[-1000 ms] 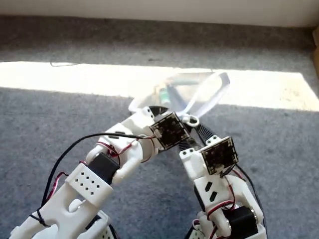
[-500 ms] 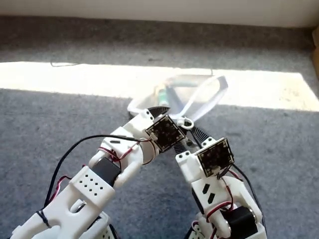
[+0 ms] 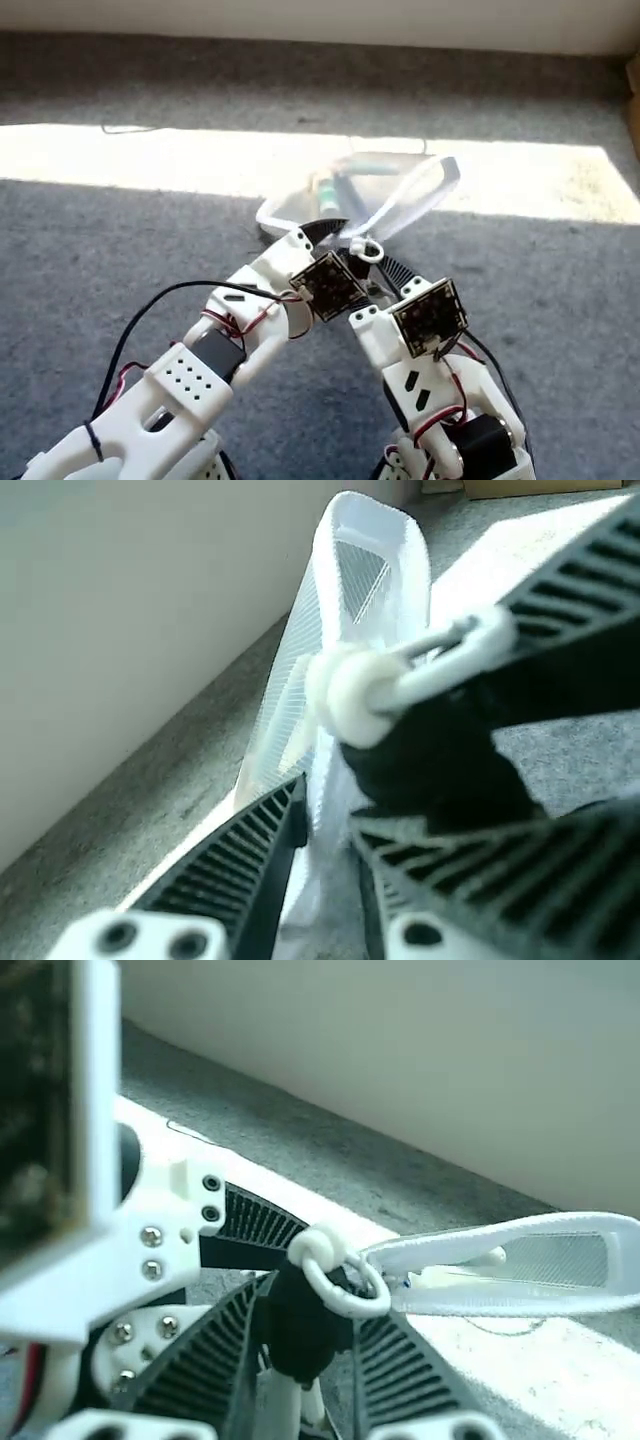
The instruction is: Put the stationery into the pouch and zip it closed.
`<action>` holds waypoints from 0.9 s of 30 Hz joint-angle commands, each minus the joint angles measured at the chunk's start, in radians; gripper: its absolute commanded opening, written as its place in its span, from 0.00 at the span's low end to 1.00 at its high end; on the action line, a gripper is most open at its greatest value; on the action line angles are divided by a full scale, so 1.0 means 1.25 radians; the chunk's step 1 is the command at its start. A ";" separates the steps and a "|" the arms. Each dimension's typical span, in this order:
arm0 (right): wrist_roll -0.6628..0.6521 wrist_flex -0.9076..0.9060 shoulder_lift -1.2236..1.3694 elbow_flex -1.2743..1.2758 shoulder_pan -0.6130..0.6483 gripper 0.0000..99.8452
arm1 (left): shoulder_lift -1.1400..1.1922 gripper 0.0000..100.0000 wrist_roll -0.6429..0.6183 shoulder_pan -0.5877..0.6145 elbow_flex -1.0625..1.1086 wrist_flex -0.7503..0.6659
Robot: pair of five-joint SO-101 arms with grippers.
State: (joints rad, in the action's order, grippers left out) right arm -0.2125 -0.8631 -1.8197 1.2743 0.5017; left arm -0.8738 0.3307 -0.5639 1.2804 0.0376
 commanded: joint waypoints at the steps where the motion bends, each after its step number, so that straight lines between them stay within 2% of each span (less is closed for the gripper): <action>1: 0.000 -0.001 -0.009 -0.056 0.013 0.00 | -0.024 0.01 -0.007 -0.012 0.008 -0.064; 12: 0.007 0.006 -0.009 -0.106 -0.074 0.00 | -0.024 0.01 -0.009 0.041 0.015 -0.068; 17: 0.032 0.071 -0.009 -0.100 -0.082 0.00 | -0.024 0.01 -0.009 0.060 0.017 -0.066; 27: 0.109 0.192 -0.006 -0.099 -0.191 0.00 | -0.025 0.00 -0.009 0.084 0.012 -0.034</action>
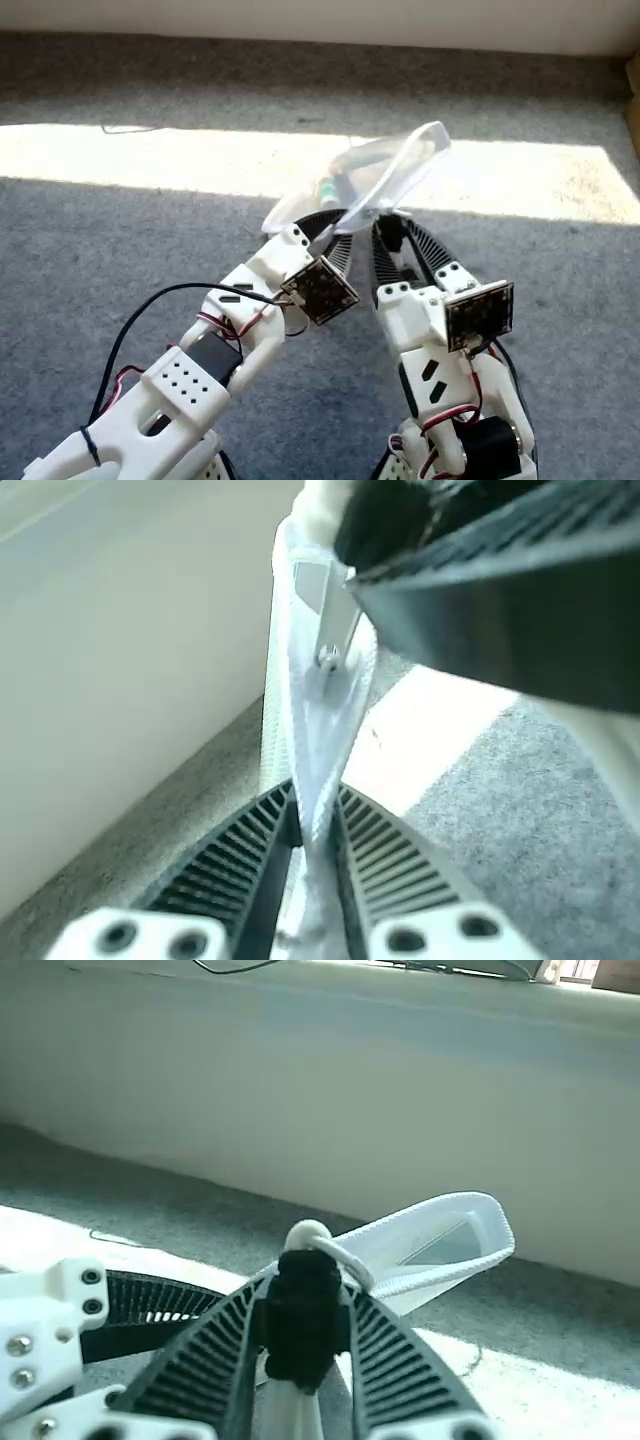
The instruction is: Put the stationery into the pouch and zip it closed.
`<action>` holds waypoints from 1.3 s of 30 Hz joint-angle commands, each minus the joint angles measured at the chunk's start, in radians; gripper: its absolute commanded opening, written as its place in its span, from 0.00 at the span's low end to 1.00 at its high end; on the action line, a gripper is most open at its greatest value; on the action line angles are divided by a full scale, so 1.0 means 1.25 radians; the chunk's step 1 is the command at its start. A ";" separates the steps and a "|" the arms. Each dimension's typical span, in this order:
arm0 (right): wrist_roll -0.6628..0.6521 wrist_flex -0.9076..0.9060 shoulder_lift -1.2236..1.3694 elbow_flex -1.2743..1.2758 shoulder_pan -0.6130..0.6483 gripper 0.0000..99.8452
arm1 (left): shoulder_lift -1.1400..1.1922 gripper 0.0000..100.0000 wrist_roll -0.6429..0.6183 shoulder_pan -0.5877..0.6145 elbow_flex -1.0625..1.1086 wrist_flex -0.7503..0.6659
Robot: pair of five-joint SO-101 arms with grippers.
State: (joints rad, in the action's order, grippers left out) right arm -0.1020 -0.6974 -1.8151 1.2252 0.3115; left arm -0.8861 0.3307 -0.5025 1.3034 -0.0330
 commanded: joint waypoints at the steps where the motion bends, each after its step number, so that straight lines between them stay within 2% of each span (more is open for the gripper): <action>1: 0.021 0.067 -0.009 -0.060 -0.044 0.00 | -0.015 0.00 -0.009 0.035 -0.008 0.029; 12: 0.021 0.177 -0.004 -0.014 -0.105 0.00 | -0.048 0.00 -0.009 0.062 -0.001 0.037; 20: 0.015 0.280 -0.004 0.064 -0.123 0.00 | -0.191 0.00 -0.009 0.061 0.012 0.164; 27: 0.017 0.317 -0.003 0.073 -0.181 0.00 | -0.198 0.00 -0.009 0.061 0.012 0.173; 32: 0.020 0.300 -0.004 0.073 -0.175 0.00 | -0.201 0.00 -0.009 0.061 0.012 0.173; 39: 0.012 0.240 -0.012 0.072 -0.048 0.00 | -0.201 0.01 -0.009 0.055 0.010 0.173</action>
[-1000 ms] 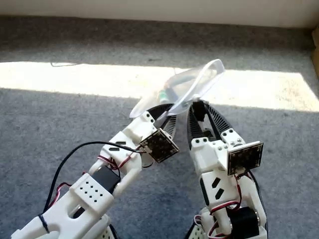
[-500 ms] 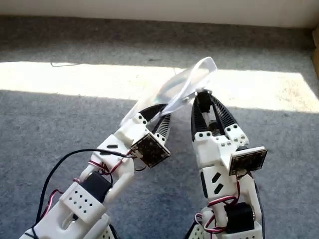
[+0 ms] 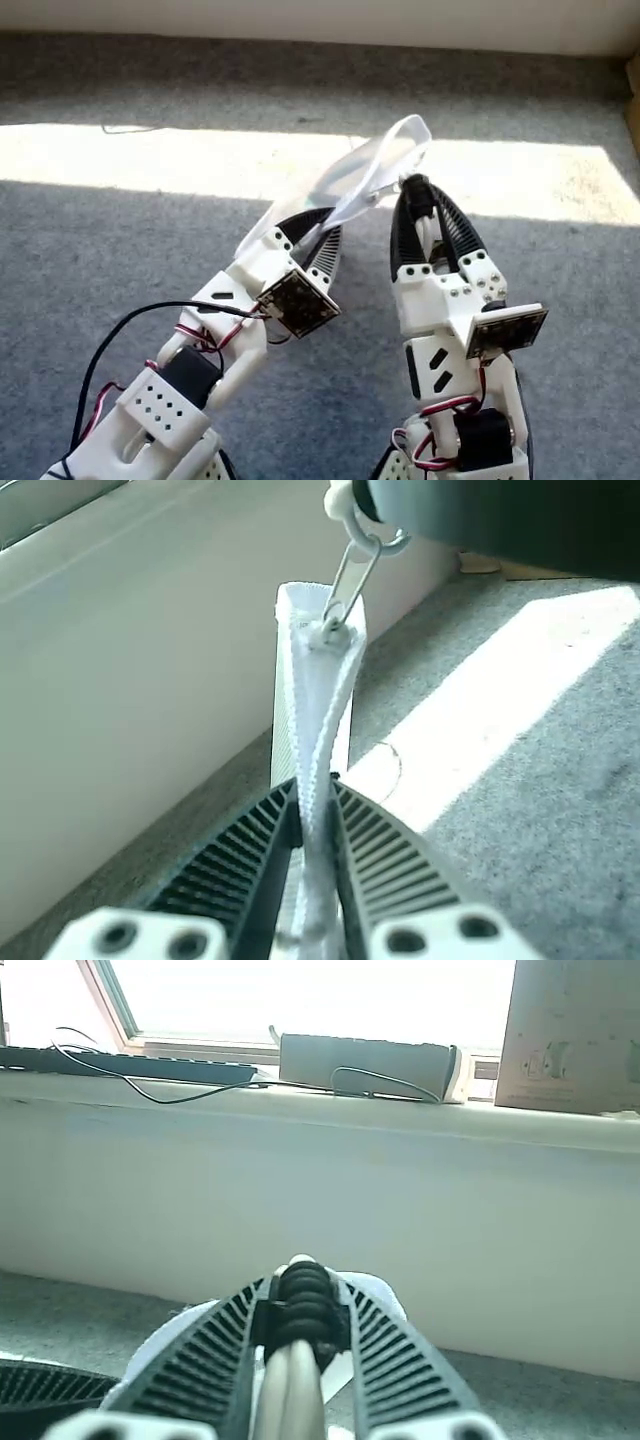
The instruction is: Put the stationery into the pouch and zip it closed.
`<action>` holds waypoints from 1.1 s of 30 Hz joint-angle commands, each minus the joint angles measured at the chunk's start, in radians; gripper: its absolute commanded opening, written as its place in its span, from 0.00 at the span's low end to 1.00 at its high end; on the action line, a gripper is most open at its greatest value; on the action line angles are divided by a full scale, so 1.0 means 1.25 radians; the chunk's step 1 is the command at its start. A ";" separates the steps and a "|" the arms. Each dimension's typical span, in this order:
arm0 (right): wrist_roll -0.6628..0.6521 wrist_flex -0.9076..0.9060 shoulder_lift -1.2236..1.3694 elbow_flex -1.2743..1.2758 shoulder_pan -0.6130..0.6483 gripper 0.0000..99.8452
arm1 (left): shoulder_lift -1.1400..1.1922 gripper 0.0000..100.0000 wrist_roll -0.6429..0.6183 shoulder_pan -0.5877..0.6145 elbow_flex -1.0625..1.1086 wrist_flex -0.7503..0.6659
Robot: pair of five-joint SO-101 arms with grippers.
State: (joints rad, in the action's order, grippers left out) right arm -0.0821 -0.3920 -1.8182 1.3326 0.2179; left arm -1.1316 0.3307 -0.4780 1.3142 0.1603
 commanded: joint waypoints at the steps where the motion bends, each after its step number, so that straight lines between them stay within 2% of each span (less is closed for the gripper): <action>1: -0.004 -0.010 -0.009 -0.014 0.040 0.00 | -0.004 0.02 -0.009 0.035 0.001 0.018; 4: -0.041 -0.028 -0.009 -0.017 0.080 0.00 | -0.006 0.11 -0.020 0.034 -0.001 0.018; 8: -0.064 -0.044 -0.009 -0.015 0.131 0.00 | -0.006 0.19 -0.137 0.041 -0.014 0.020; 15: -0.064 -0.044 -0.009 -0.015 0.143 0.00 | -0.006 0.18 -0.140 0.035 -0.102 0.119; 21: -0.064 -0.044 -0.009 -0.014 0.143 0.00 | -0.006 0.19 -0.176 0.025 -0.132 0.124; 28: -0.064 -0.047 -0.009 -0.014 0.143 0.00 | -0.007 0.19 -0.176 -0.036 -0.149 0.125; 33: -0.064 -0.077 -0.009 -0.014 0.143 0.00 | -0.020 0.18 -0.176 -0.044 -0.169 0.125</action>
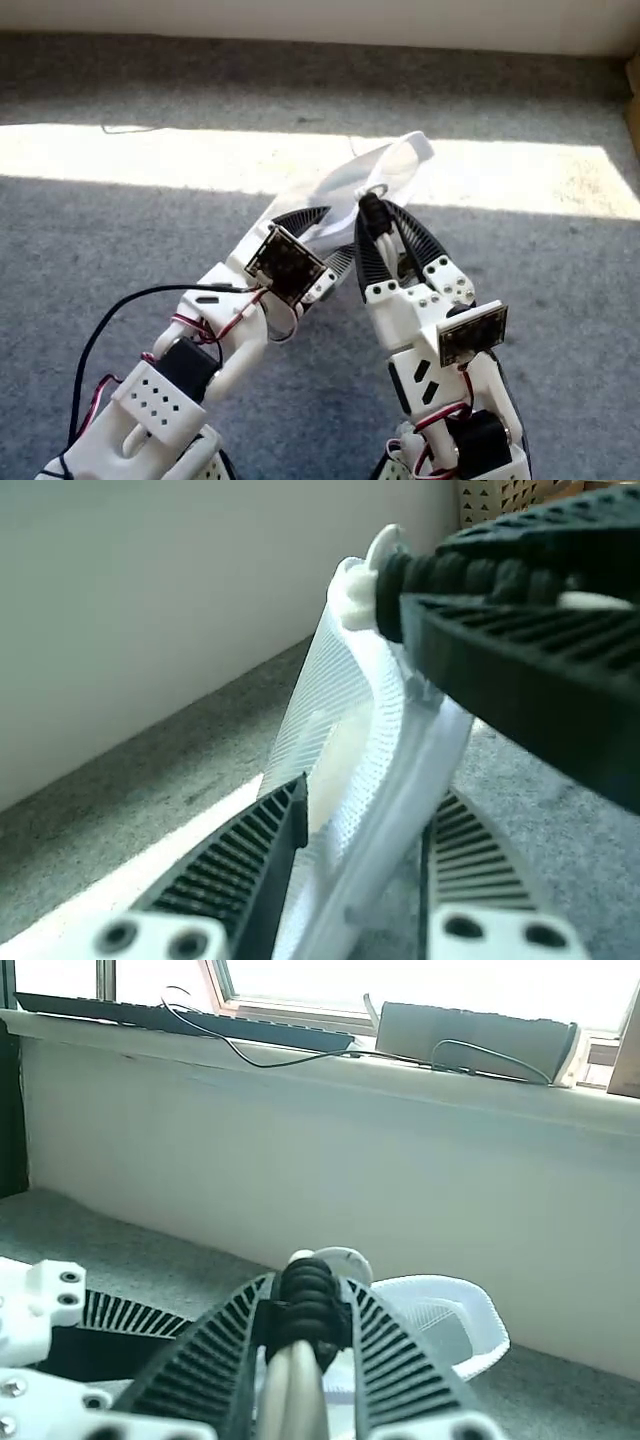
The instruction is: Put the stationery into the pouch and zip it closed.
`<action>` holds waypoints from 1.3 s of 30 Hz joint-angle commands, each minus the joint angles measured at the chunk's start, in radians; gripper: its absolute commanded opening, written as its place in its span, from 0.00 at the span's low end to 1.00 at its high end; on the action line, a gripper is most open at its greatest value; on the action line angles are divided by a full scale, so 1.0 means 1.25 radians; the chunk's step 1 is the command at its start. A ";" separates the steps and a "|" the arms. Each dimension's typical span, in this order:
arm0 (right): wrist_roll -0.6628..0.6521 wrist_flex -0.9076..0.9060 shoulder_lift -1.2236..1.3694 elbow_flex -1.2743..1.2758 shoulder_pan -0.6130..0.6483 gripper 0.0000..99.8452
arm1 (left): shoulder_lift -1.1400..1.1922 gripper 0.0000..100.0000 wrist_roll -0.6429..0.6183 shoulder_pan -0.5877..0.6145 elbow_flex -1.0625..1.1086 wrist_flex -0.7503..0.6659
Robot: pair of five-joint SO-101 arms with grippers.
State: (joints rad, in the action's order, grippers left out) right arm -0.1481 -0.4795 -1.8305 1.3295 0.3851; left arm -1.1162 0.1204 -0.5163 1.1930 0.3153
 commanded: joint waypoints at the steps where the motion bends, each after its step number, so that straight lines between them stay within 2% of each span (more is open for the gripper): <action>1: -0.011 -0.007 0.001 -0.012 0.009 0.00 | -0.045 0.18 -0.007 -0.013 -0.069 0.001; 11: -0.011 -0.007 0.001 -0.012 0.009 0.00 | -0.127 0.18 -0.006 -0.013 -0.026 0.002; 14: -0.011 -0.007 0.001 -0.012 0.009 0.00 | -0.127 0.14 -0.004 -0.013 -0.026 0.002; 20: -0.010 -0.007 0.001 -0.012 0.010 0.00 | -0.127 0.11 0.068 -0.045 -0.001 0.002; 30: -0.011 -0.007 0.001 -0.012 0.010 0.00 | -0.133 0.10 0.076 -0.050 0.040 0.002; 34: -0.011 -0.007 0.001 -0.012 0.010 0.00 | -0.134 0.06 0.137 -0.050 0.060 0.001; 39: -0.011 -0.007 -0.001 -0.012 0.008 0.00 | -0.134 0.03 0.140 -0.050 0.060 0.001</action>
State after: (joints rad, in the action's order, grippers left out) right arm -0.1481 -0.4856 -1.8259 1.3295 0.3882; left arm -1.2820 0.2862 -0.5700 1.2712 0.3138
